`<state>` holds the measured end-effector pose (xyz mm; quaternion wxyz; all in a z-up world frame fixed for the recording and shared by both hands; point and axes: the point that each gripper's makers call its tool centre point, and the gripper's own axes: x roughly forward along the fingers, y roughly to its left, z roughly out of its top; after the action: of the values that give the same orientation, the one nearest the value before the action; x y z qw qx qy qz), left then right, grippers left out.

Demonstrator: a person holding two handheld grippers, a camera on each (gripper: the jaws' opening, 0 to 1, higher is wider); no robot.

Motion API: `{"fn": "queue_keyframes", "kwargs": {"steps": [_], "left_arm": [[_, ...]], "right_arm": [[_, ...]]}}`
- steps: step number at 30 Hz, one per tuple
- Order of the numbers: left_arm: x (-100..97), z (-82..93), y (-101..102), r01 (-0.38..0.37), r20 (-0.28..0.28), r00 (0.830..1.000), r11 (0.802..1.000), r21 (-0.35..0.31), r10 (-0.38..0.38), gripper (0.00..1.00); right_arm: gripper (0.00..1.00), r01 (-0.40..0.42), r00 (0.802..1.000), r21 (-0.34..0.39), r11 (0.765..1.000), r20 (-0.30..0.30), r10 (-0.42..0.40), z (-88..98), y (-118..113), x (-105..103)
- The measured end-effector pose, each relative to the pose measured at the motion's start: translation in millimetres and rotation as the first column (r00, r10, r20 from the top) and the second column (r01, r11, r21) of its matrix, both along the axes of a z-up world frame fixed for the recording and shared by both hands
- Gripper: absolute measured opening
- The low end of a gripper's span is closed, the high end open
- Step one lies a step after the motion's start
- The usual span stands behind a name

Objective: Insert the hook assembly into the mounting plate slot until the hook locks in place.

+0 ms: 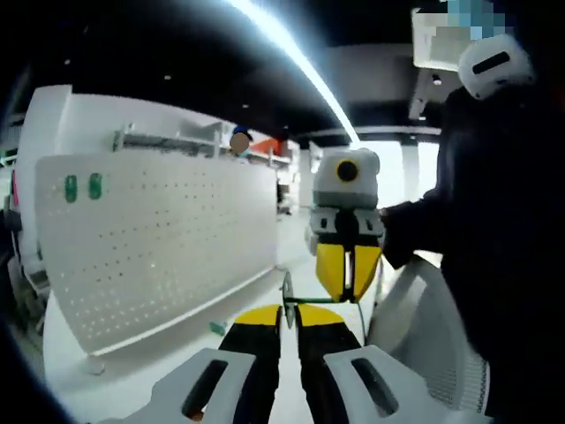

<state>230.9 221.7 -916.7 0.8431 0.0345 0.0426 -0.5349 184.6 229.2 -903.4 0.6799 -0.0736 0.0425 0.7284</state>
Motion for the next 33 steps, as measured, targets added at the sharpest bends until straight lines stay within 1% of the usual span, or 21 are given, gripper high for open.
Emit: {"fn": "queue_keyframes", "kwargs": {"steps": [2,5,6,7,8,10,12,15,19,22,24,26,29,30,31,33], "left_arm": [[3.1,3.9,3,-0.041,0.013,0.999,0.999,-0.011,0.041,0.19],[4.4,10.5,9,-0.092,0.036,0.995,0.995,-0.038,0.093,0.2],[5.7,12.8,12,-0.124,0.045,0.991,0.991,-0.049,0.126,0.21],[5.9,13.1,14,-0.142,0.048,0.988,0.989,-0.05,0.145,0.22],[6.2,12.3,16,-0.166,0.064,0.984,0.985,-0.041,0.169,0.23],[5.9,10.5,19,-0.202,0.066,0.977,0.979,-0.036,0.204,0.26],[5.0,10.3,20,-0.22,0.074,0.972,0.975,-0.035,0.222,0.29],[6.0,7.0,22,-0.251,0.071,0.965,0.968,-0.028,0.252,0.34],[5.8,4.7,21,-0.278,0.069,0.958,0.96,-0.024,0.279,0.37],[7.2,3.1,22,-0.311,0.08,0.947,0.95,-0.019,0.311,0.39],[10.1,0.8,24,-0.343,0.087,0.935,0.939,-0.016,0.343,0.41],[13.1,-1.2,27,-0.374,0.079,0.924,0.927,-0.023,0.375,0.43],[18.5,-6.5,32,-0.433,0.067,0.898,0.901,-0.033,0.434,0.47],[18.9,-7.3,33,-0.438,0.065,0.896,0.898,-0.032,0.439,0.48],[21.1,-10.3,36,-0.463,0.068,0.884,0.886,-0.014,0.463,0.48],[23.7,-9.6,39,-0.486,0.085,0.871,0.874,-0.007,0.484,0.49]], "right_arm": [[0.01,0.019,1.0,0.007,1.0,-0.007,-0.019,1.8,-2,5],[0.01,0.043,0.999,0.008,0.999,0.004,-0.043,3.6,-5,12],[0.01,0.051,0.999,0.014,0.999,0.001,-0.051,5.3,-6,14],[0.01,0.058,0.998,0.018,0.998,0.0,-0.058,6.5,-6,16],[0.01,0.067,0.998,0.021,0.997,-0.004,-0.067,7.7,-7,19],[0.01,0.093,0.996,0.023,0.995,0.003,-0.093,9.0,-8,26],[0.01,0.108,0.994,0.025,0.994,-0.003,-0.108,10.8,-8,31],[0.01,0.137,0.991,0.034,0.99,-0.01,-0.137,16.1,-7,42],[0.01,0.148,0.989,0.054,0.987,0.005,-0.149,25.7,-4,50],[0.01,0.157,0.987,0.061,0.986,0.017,-0.159,30.2,-2,57],[0.01,0.166,0.986,0.065,0.984,0.02,-0.168,32.2,-1,63],[0.01,0.178,0.983,0.067,0.982,0.026,-0.18,33.8,-1,69],[0.01,0.199,0.979,0.079,0.977,0.035,-0.202,39.8,-2,80],[0.01,0.204,0.978,0.083,0.975,0.036,-0.207,41.9,-3,84],[0.01,0.218,0.974,0.091,0.972,0.046,-0.223,46.0,-4,91],[0.01,0.241,0.968,0.105,0.965,0.048,-0.247,53.4,-5,103]]}}
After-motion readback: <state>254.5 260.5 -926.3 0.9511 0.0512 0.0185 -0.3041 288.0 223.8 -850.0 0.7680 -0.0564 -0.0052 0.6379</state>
